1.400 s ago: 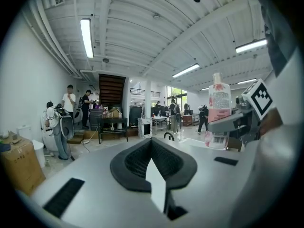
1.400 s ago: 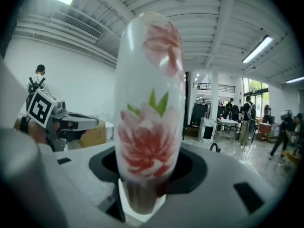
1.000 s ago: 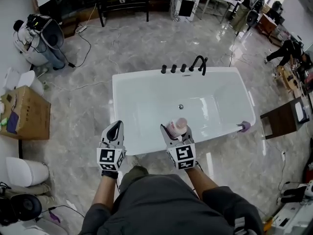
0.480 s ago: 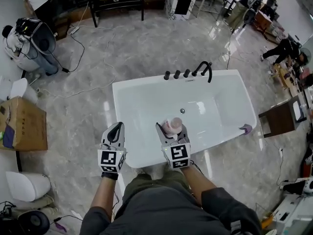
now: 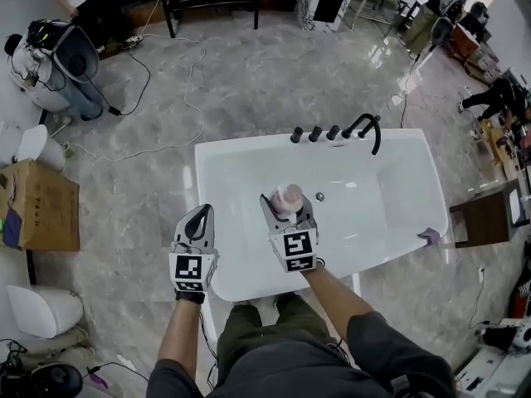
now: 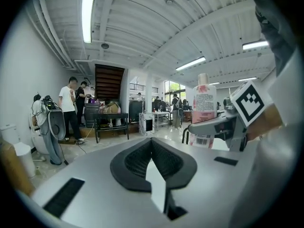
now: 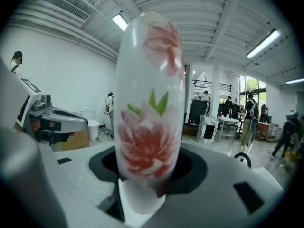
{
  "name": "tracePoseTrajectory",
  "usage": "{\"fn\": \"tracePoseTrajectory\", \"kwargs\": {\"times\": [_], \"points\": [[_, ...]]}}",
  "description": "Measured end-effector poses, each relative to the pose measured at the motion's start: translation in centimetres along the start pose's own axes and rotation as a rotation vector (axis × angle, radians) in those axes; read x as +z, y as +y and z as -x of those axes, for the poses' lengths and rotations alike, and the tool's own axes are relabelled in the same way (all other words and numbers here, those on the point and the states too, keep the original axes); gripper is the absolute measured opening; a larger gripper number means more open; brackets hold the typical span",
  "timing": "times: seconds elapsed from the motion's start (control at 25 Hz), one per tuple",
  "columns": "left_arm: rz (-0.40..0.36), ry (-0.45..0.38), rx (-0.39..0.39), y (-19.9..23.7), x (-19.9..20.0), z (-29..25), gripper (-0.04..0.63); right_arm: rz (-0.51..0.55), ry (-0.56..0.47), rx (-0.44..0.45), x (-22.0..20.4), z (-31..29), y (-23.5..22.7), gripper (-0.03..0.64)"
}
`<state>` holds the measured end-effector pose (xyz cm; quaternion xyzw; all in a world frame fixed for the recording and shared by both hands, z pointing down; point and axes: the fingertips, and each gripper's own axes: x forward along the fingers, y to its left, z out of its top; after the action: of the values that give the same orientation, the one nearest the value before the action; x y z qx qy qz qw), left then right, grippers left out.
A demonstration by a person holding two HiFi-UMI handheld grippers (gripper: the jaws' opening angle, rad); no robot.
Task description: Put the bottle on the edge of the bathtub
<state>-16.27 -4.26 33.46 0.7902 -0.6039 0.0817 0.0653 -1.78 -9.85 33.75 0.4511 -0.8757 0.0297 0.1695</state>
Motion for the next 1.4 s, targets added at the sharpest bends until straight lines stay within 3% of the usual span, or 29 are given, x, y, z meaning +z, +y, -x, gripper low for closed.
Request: {"fn": "tracePoseTrajectory", "kwargs": {"times": [0.72, 1.4], "points": [[0.008, 0.079, 0.010, 3.9, -12.4, -13.4, -0.001, 0.015, -0.030, 0.036, -11.3, -21.0, -5.2, 0.229], [0.019, 0.108, 0.002, 6.2, -23.2, -22.5, -0.002, 0.007, -0.030, 0.028, -21.7, -34.3, -8.1, 0.229]]}}
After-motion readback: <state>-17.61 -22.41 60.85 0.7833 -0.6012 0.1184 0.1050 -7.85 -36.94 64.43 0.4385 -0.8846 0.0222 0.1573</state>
